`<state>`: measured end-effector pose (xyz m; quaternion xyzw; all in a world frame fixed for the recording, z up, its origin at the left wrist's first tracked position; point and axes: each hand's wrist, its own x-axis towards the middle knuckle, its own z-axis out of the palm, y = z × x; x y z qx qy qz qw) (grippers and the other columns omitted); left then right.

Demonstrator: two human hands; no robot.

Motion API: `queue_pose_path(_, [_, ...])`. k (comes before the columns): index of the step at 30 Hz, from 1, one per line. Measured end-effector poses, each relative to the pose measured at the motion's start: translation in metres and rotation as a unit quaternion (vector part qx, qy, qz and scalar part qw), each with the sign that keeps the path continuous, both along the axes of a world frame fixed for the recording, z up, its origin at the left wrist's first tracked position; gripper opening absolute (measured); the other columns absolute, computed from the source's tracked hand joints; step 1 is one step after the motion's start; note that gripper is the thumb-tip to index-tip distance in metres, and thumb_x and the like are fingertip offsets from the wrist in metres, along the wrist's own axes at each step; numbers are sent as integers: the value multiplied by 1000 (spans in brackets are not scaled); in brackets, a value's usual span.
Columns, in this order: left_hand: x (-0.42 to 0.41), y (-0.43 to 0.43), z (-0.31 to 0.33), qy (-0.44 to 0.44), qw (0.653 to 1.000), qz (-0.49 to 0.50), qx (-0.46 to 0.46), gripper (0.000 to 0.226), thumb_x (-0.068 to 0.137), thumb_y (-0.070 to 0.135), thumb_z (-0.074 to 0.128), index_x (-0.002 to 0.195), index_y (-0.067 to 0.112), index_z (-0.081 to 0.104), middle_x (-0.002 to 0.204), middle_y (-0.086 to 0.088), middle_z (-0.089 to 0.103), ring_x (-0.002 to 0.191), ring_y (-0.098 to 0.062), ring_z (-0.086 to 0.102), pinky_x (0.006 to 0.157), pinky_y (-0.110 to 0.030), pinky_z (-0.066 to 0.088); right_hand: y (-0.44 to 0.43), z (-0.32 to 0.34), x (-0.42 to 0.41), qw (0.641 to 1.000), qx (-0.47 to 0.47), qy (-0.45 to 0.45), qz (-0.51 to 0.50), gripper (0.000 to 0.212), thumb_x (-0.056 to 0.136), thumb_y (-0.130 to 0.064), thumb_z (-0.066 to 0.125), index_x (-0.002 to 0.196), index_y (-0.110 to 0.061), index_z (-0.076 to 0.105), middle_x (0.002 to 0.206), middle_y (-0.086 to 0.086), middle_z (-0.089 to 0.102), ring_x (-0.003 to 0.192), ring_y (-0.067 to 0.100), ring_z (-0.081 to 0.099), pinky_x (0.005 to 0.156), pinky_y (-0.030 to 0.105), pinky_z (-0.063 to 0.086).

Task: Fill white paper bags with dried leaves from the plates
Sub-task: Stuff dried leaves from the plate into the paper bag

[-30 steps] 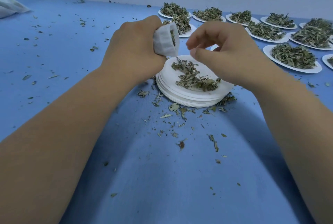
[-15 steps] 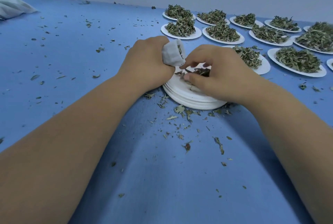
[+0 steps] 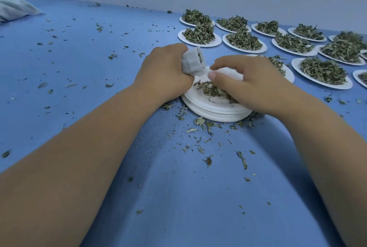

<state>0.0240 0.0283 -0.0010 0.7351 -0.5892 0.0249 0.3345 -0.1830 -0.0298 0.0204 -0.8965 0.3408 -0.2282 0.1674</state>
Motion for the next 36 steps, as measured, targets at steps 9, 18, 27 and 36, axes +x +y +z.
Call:
queue_pose_path(9, [1,-3,-1,33,999,4,-3,22,74,22,65,71,23,43,72,3,55,66,-10,50,56,-29,38,17,-5,9,998,-27,-31,38,29,94,-43,69,117,-26,74,100,-24,69,91,-4,65,86,15,49])
queue_pose_path(18, [-2,-2,-2,33,999,1,0,23,75,24,63,71,25,41,72,6,54,67,-9,49,53,-28,32,27,-13,14,978,-90,126,139,46,102,-53,44,121,-16,64,115,1,64,109,20,56,99,40,43])
queue_pose_path(27, [-3,0,-2,31,1000,0,-6,26,79,22,65,71,25,41,71,6,52,67,-16,46,53,-29,29,38,-29,0,988,-135,-2,76,42,105,-33,51,71,-9,50,67,0,45,70,19,43,64,34,33])
queue_pose_path(36, [-5,3,-1,21,1000,-2,-14,22,78,20,62,74,23,41,70,3,52,63,-12,45,51,-29,29,26,3,13,954,162,-234,-91,60,103,-33,56,51,-12,32,52,6,28,47,19,23,48,24,27])
